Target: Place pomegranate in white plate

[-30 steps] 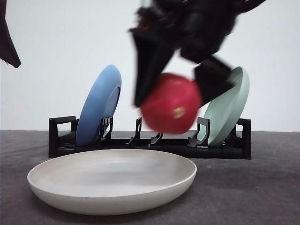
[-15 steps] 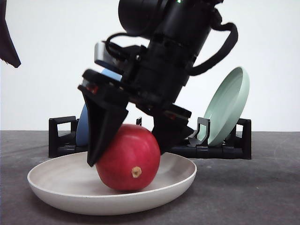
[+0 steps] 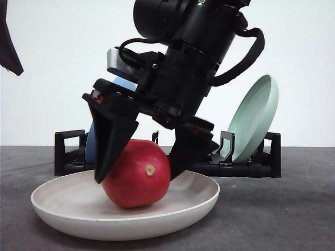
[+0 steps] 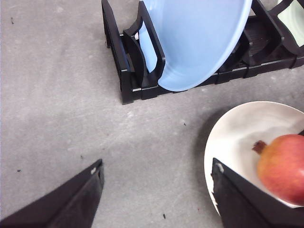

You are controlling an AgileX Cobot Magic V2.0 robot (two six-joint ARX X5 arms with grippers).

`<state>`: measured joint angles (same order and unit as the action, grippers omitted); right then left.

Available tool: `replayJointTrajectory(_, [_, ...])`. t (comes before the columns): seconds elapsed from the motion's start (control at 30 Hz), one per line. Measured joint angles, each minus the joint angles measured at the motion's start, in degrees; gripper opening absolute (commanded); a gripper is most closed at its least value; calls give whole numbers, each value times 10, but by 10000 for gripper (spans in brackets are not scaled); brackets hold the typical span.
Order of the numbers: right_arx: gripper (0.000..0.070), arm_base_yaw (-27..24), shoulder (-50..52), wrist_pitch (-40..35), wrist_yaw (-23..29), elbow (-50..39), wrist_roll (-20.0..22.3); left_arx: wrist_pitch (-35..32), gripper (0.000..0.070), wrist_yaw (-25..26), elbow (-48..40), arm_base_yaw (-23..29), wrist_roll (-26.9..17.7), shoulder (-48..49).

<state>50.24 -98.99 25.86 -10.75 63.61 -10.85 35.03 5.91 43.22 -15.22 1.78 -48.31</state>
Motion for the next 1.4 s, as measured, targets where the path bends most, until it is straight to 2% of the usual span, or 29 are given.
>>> replayJointTrajectory(0.1, [685, 0, 30, -34, 28, -14, 4, 0, 432, 0, 0, 0, 0, 0])
replayJointTrajectory(0.33, [684, -13, 187, -197, 29, -145, 15, 0, 432, 0, 0, 0, 0, 0])
replayJointTrajectory(0.6, [683, -69, 341, -209, 17, -258, 17, 0, 432, 0, 0, 0, 4, 0])
replayJointTrajectory(0.8, [683, -154, 434, -171, -2, -305, 19, 0, 432, 0, 0, 0, 4, 0])
replayJointTrajectory(1.03, [683, -306, 464, -114, -46, -313, 49, 0, 432, 0, 0, 0, 4, 0])
replayJointTrajectory(1.2, [683, -407, 463, -127, -60, -315, 56, 0, 432, 0, 0, 0, 4, 0])
replayJointTrajectory(1.3, [683, -435, 463, -133, -60, -315, 50, 0, 433, 0, 0, 0, 7, 0])
replayJointTrajectory(1.4, [682, -436, 463, -131, -61, -315, 46, 3, 432, 0, 0, 0, 13, 0])
